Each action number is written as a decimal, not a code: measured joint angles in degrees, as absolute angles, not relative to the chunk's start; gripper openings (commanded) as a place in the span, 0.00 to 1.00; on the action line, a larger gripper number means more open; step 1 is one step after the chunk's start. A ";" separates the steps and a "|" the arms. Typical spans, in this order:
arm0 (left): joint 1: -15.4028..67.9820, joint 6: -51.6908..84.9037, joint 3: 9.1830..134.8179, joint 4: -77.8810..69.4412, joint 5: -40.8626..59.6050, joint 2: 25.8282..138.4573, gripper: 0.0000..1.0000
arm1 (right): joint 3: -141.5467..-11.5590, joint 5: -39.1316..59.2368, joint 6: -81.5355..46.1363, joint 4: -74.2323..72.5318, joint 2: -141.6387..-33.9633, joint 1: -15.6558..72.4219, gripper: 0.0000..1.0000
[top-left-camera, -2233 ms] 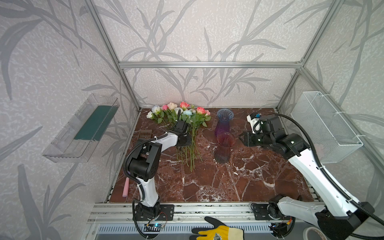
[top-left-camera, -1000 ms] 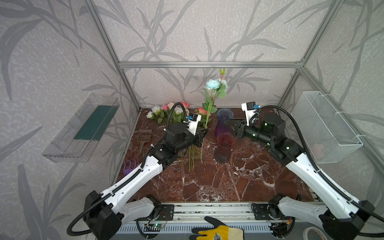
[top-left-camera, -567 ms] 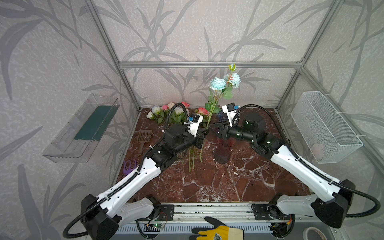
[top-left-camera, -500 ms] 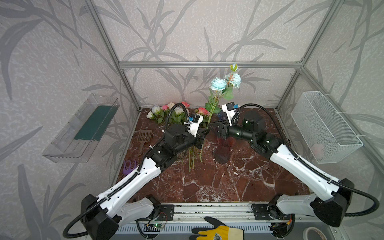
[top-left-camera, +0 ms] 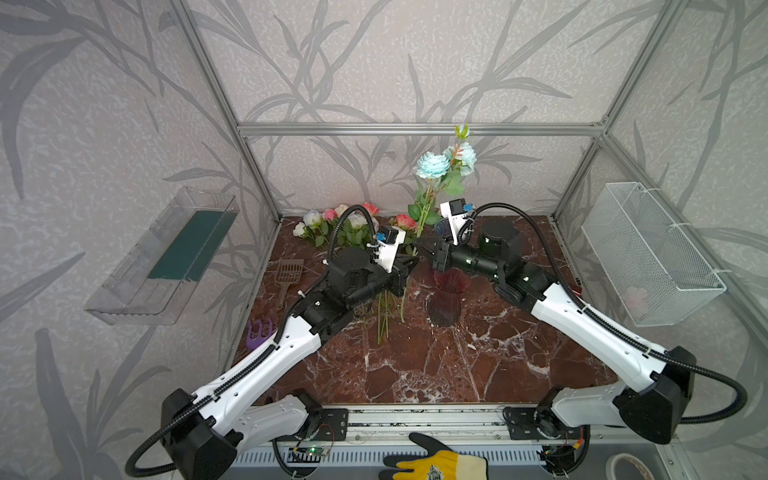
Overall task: Arrange the flowers into the vase
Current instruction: 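Grasp the blue rose stem with right gripper while left gripper opens and releases, then lower the blue rose stem into the pink glass vase with right gripper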
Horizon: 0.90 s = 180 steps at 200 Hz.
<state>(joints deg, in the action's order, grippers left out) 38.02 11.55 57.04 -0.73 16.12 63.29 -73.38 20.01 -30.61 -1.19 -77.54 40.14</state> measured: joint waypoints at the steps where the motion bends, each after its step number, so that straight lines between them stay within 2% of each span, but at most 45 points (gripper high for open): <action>1: 38.02 11.55 57.04 -0.73 16.12 63.26 0.00 | -73.38 20.01 -30.65 -1.28 -77.54 40.14 0.05; 7: 38.00 11.55 57.04 -0.80 16.12 63.18 0.00 | -73.38 20.01 -30.76 -1.48 -77.54 40.16 0.05; 22: 37.98 11.66 57.04 -0.97 15.99 62.96 0.15 | -73.36 19.99 -30.85 -2.02 -77.52 40.21 0.03; 34: 38.00 11.40 57.01 -1.15 15.86 62.76 0.37 | -73.36 19.86 -30.83 -2.39 -77.47 40.27 0.02; 46: 38.02 11.86 56.84 -1.45 15.49 62.35 0.54 | -73.36 19.40 -30.61 -2.52 -77.43 40.40 0.02; 58: 38.02 11.92 56.58 -1.85 14.76 61.63 0.63 | -73.36 18.57 -30.15 -2.48 -77.21 40.40 0.02; 103: 38.04 11.09 54.35 -3.27 7.27 56.80 0.70 | -73.38 11.35 -23.75 -0.40 -73.32 40.40 0.02; 137: 38.02 10.96 51.33 -5.63 -0.73 53.65 0.71 | -74.08 2.96 -16.62 2.07 -67.92 39.86 0.02; 180: 38.02 10.94 51.13 -6.57 -5.10 53.54 0.71 | -74.08 -1.58 -13.21 3.38 -65.01 35.33 0.01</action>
<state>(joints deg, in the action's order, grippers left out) 38.02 10.94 51.13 -6.57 -5.10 53.54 -74.08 -1.58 -13.21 3.38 -65.01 35.33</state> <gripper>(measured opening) 0.708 0.070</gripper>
